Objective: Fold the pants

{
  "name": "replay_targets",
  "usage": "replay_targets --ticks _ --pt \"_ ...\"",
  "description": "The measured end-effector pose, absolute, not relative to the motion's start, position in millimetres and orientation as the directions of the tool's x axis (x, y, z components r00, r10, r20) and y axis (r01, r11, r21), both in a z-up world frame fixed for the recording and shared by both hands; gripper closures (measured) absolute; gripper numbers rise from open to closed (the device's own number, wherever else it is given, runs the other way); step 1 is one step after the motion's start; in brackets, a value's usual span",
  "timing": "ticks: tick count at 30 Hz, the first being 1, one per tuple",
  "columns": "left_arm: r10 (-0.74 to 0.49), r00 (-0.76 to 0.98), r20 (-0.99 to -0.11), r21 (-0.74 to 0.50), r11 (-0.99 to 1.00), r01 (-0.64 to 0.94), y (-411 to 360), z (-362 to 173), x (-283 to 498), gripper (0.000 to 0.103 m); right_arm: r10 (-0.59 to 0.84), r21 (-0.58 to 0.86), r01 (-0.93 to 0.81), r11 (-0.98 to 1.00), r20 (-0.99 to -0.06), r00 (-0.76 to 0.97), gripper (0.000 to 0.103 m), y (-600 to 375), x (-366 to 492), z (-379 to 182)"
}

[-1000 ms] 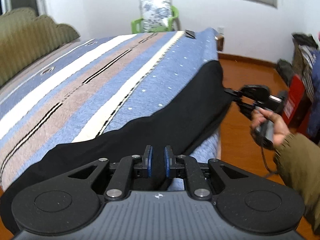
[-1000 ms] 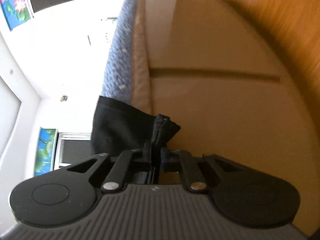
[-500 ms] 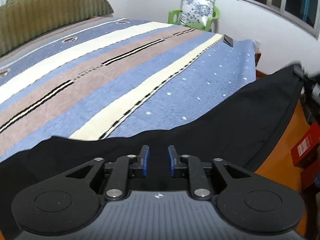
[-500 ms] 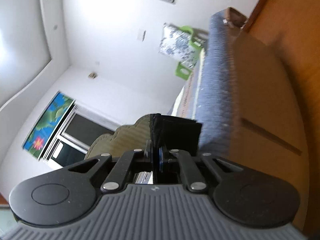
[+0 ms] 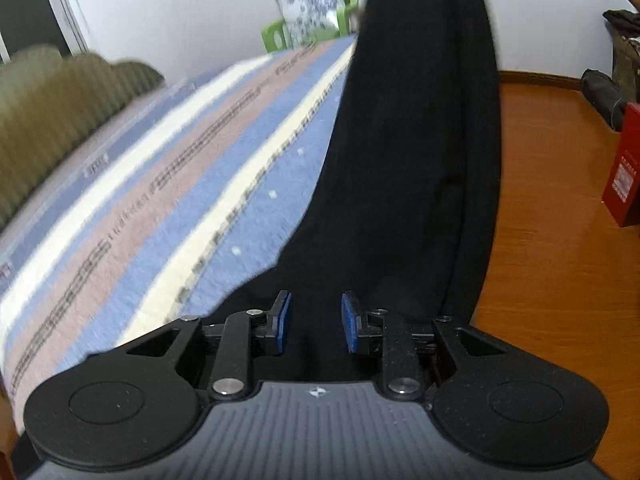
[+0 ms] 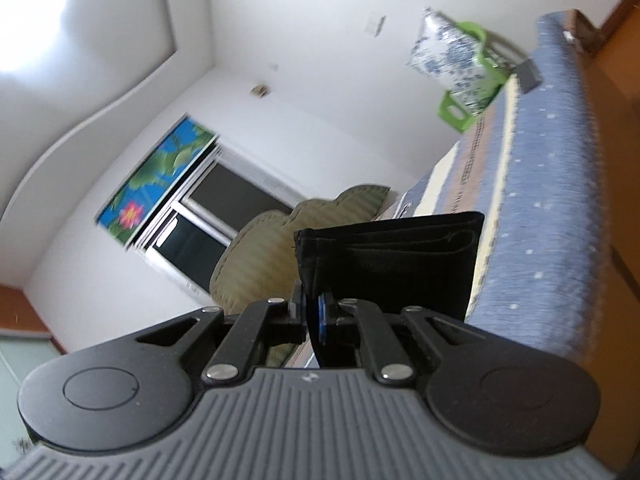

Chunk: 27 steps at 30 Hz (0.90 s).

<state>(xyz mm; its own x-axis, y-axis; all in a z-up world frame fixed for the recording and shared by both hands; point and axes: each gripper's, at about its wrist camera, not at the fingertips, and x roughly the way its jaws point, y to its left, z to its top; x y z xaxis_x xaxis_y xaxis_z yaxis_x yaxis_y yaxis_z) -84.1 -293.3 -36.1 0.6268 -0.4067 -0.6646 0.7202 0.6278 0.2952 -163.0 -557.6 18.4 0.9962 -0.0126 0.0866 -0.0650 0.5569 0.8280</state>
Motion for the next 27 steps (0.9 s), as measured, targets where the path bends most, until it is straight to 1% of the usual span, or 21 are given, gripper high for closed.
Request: replay_targets --ticks 1,2,3,5,6,8,10,11,12,16,19,22,24,27 --pt "-0.407 0.636 -0.655 0.287 0.645 0.708 -292 -34 -81 0.068 -0.001 0.821 -0.067 0.567 0.082 0.997 0.095 -554 -160 25" --pt "-0.406 0.637 -0.656 0.269 0.663 0.699 -290 -33 -76 0.051 0.012 0.812 -0.071 0.579 0.079 0.997 0.095 -549 -156 31" --pt "-0.405 0.631 -0.662 0.242 0.681 0.691 -289 -33 -70 0.038 0.025 0.805 -0.077 0.588 0.078 0.997 0.095 -545 -153 37" --pt "-0.413 0.615 -0.671 0.221 0.681 0.698 -288 -33 -66 0.037 0.049 0.789 -0.085 0.608 0.070 0.996 0.095 -537 -148 46" --pt "-0.426 0.617 -0.661 0.222 0.675 0.704 -286 -32 -69 0.037 0.065 0.781 -0.091 0.618 0.064 0.996 0.095 -532 -144 51" --pt "-0.464 0.646 -0.607 0.232 0.673 0.702 -274 -25 -78 0.037 0.093 0.763 -0.098 0.639 0.050 0.994 0.095 -523 -138 59" --pt "-0.462 0.696 -0.549 0.258 0.698 0.668 -254 -17 -82 0.034 0.120 0.747 -0.109 0.656 0.040 0.992 0.095 -514 -133 67" --pt "-0.447 0.720 -0.531 0.260 0.723 0.640 -241 -13 -79 0.028 0.134 0.739 -0.116 0.664 0.035 0.990 0.095 -510 -130 70" --pt "-0.426 0.739 -0.523 0.251 0.751 0.611 -227 -10 -74 0.025 0.150 0.728 -0.123 0.675 0.027 0.988 0.095 -504 -128 73" --pt "-0.296 0.779 -0.553 0.157 0.881 0.446 -160 -5 -38 0.025 0.207 0.643 -0.143 0.753 -0.024 0.978 0.095 -477 -118 87" --pt "-0.164 0.807 -0.567 0.111 0.956 0.272 -106 -6 -13 0.025 0.259 0.548 -0.168 0.819 -0.091 0.962 0.095 -446 -107 94" --pt "-0.063 0.802 -0.594 0.059 0.991 0.121 -62 -9 2 0.025 0.332 0.437 -0.226 0.871 -0.184 0.925 0.095 -400 -88 93" --pt "-0.032 0.802 -0.597 0.037 0.997 0.068 -42 -11 -1 0.025 0.399 0.368 -0.291 0.883 -0.263 0.878 0.095 -360 -70 81" --pt "-0.004 0.781 -0.624 0.035 0.999 0.033 -21 -19 2 0.025 0.496 0.311 -0.392 0.866 -0.427 0.756 0.095 -292 -41 41"
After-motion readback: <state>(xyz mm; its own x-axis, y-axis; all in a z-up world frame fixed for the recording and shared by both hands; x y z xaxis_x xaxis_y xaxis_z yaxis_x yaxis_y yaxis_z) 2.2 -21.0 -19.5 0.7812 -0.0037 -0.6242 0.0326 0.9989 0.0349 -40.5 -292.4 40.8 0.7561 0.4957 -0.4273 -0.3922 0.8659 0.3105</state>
